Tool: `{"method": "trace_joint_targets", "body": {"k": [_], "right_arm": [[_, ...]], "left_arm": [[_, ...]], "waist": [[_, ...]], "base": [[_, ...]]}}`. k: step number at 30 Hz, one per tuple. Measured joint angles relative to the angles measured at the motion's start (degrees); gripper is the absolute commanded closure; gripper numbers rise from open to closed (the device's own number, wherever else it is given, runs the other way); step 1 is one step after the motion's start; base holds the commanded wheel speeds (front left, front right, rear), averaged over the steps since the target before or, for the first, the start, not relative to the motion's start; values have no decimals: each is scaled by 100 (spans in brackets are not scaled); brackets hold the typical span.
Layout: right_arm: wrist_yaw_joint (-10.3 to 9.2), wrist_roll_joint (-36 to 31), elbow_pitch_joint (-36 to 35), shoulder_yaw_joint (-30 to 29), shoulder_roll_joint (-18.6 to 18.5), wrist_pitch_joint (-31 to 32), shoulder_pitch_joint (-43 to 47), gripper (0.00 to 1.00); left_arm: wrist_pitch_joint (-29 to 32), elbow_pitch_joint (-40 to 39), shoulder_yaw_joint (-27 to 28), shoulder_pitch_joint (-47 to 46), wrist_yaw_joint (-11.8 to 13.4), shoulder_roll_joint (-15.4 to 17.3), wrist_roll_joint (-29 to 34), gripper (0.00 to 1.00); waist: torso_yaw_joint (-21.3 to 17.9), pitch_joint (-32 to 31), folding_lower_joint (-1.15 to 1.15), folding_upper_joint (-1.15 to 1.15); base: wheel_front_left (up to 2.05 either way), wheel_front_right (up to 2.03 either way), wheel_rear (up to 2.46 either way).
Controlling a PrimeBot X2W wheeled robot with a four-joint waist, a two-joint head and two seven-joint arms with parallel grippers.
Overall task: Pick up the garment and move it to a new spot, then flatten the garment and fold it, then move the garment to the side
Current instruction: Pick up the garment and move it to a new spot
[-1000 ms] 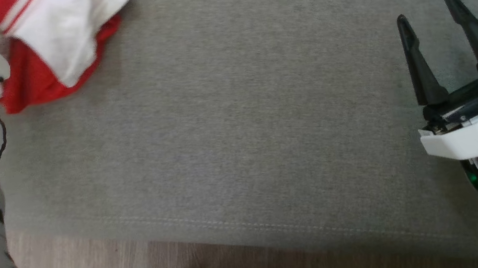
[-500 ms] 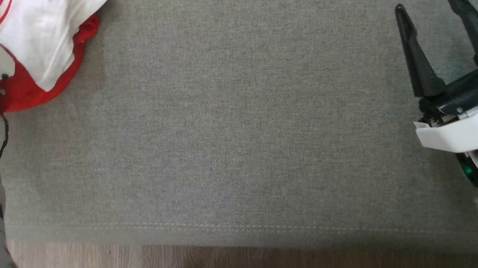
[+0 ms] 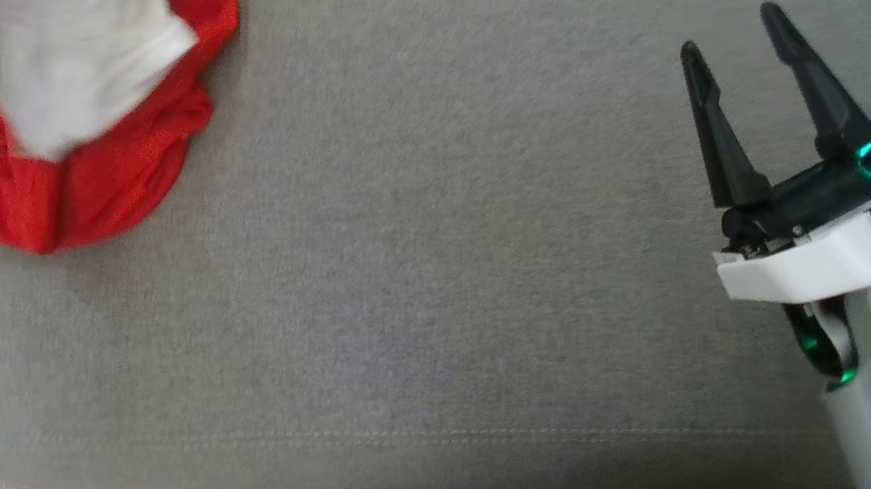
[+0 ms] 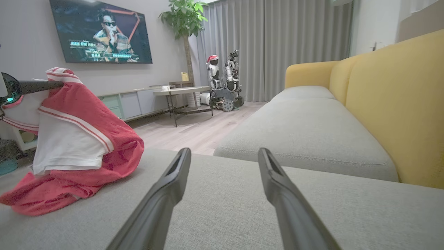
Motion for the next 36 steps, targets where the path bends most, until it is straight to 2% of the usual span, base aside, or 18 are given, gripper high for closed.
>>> {"method": "trace_joint_targets", "body": {"k": [7,16,22,29,32,36], "right_arm": [[0,123,-66,66,194,0,109,0],[0,438,-315,96,246,-13,129,0],[0,730,-553,157,252,-14,109,0],[0,959,-722,142,257,-14,101,0],[0,1005,-775,140,259,-14,100,0],[0,1025,-789,170,266,-14,100,0]], "left_arm": [[365,-1101,-748,-63,2,243,-513,100],[949,-2518,-1303,-402,3,240,-993,100],[1210,-3090,-1590,-450,3,-55,-1181,100],[1092,-3263,-1863,-454,32,-492,-1154,100],[1114,-3176,-2040,-449,31,-657,-1172,100],[1215,-2859,-2228,-189,30,-792,-1290,100]], "waist": [[-435,-443,0,0],[-1344,-701,0,0],[-2075,-670,0,0],[-2894,-515,0,0],[-3132,-410,0,0],[-3250,-220,0,0]], "base": [[0,0,0],[0,0,0],[0,0,0],[0,0,0],[0,0,0],[0,0,0]]}}
